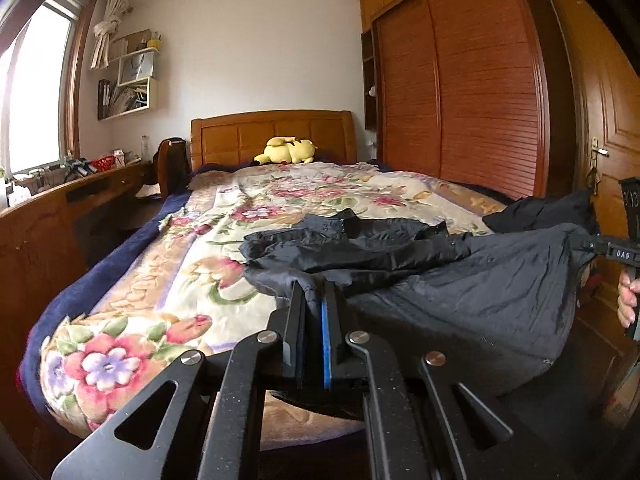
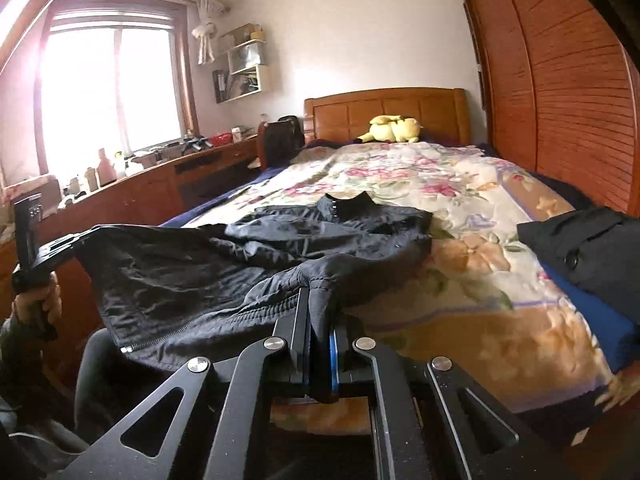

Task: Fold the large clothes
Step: 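Grasp the hem with both tools and fold it up toward the collar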

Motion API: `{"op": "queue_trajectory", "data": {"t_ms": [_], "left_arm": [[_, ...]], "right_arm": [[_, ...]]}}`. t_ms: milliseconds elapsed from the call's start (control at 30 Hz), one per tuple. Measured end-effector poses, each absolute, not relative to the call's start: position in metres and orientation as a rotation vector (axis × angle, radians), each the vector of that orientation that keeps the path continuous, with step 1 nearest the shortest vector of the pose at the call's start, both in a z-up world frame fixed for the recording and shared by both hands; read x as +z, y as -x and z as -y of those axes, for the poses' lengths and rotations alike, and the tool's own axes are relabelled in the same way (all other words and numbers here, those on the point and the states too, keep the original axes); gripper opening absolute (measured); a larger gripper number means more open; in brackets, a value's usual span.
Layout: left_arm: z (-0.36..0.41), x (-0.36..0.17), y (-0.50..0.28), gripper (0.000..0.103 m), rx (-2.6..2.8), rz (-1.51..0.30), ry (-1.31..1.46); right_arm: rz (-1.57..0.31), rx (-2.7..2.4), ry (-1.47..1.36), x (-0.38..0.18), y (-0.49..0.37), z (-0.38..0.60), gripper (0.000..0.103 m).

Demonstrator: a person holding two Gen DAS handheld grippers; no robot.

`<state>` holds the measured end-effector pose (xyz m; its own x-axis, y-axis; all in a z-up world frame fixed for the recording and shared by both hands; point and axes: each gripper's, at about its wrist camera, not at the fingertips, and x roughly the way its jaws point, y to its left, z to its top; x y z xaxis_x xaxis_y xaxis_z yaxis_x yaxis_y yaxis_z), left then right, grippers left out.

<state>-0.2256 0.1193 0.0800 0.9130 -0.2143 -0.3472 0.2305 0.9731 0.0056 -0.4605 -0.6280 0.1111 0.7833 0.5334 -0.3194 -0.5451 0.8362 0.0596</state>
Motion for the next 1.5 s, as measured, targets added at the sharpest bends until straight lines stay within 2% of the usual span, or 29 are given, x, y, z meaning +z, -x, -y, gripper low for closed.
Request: {"op": "queue_trajectory", "data": {"t_ms": [333, 700, 933, 1033, 1267, 1500], "left_arm": [[-0.122, 0.086, 0.185, 0.007, -0.191, -0.322, -0.054], [-0.124, 0.057, 0.113, 0.007, -0.177, -0.378, -0.026], [-0.121, 0.071, 0.043, 0.007, -0.154, -0.357, -0.050], [-0.124, 0.061, 0.014, 0.007, -0.123, -0.360, -0.041], [-0.130, 0.032, -0.029, 0.007, -0.133, -0.428, -0.002], [-0.126, 0.054, -0.070, 0.007, -0.131, -0.402, -0.063]], "right_arm": [[-0.289, 0.566, -0.022, 0.117, 0.422, 0.640, 0.006], [-0.352, 0.590, -0.053, 0.088, 0.342, 0.615, 0.006], [-0.316, 0.575, -0.020, 0.121, 0.269, 0.591, 0.006], [-0.304, 0.566, -0.023, 0.132, 0.236, 0.578, 0.006], [-0.347, 0.540, 0.010, 0.115, 0.185, 0.540, 0.006], [-0.320, 0.548, 0.054, 0.142, 0.140, 0.523, 0.006]]}}
